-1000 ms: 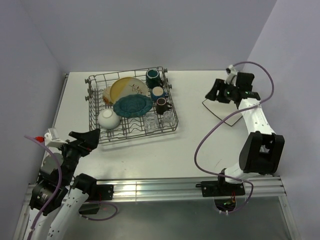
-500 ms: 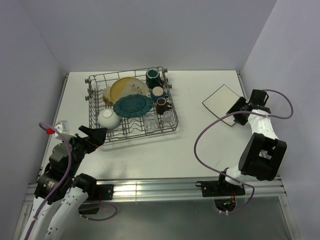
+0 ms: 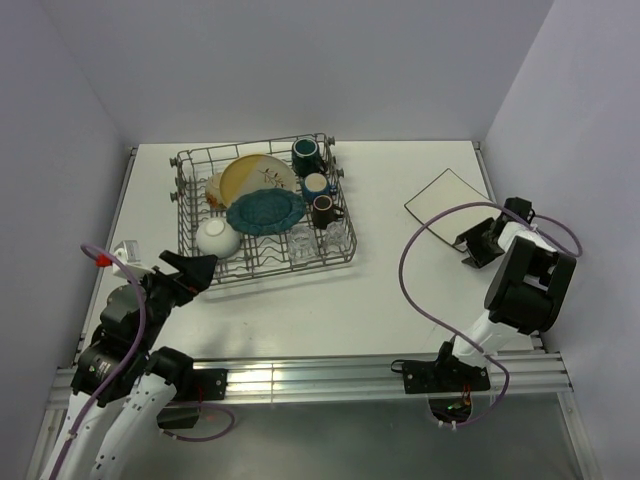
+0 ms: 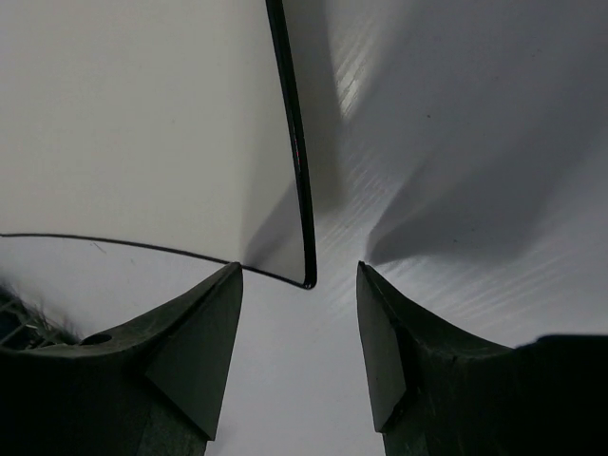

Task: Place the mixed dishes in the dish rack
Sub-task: Grab a plate with the right arm

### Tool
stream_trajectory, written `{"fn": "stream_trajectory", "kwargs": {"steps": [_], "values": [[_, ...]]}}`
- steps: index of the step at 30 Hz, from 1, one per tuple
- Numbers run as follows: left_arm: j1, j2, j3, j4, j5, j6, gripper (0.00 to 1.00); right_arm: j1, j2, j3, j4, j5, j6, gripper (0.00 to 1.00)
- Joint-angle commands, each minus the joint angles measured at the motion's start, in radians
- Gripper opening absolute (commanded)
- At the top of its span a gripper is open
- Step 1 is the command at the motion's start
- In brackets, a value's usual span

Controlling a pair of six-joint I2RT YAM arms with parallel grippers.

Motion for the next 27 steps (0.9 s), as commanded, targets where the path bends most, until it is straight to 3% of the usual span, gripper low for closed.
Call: {"fn": "stream_trajectory", "kwargs": {"steps": [1,20,23,27], "values": [[0.000,0.021,0.014,0.048,0.018,-0.011,0.99,-0.004,0.039,-0.001,0.088,-0.023,0.094,0.58],[0.000,0.052,0.019,0.082,0.044,-0.036,0.97,-0.033,0.056,-0.073,0.197,-0.045,0.197,0.50],[0.000,0.052,0.023,0.079,0.041,-0.037,0.97,-0.033,0.061,-0.071,0.199,-0.043,0.197,0.43],[0.000,0.050,0.023,0.085,0.044,-0.037,0.97,-0.033,0.074,-0.073,0.212,-0.074,0.197,0.25]]}}
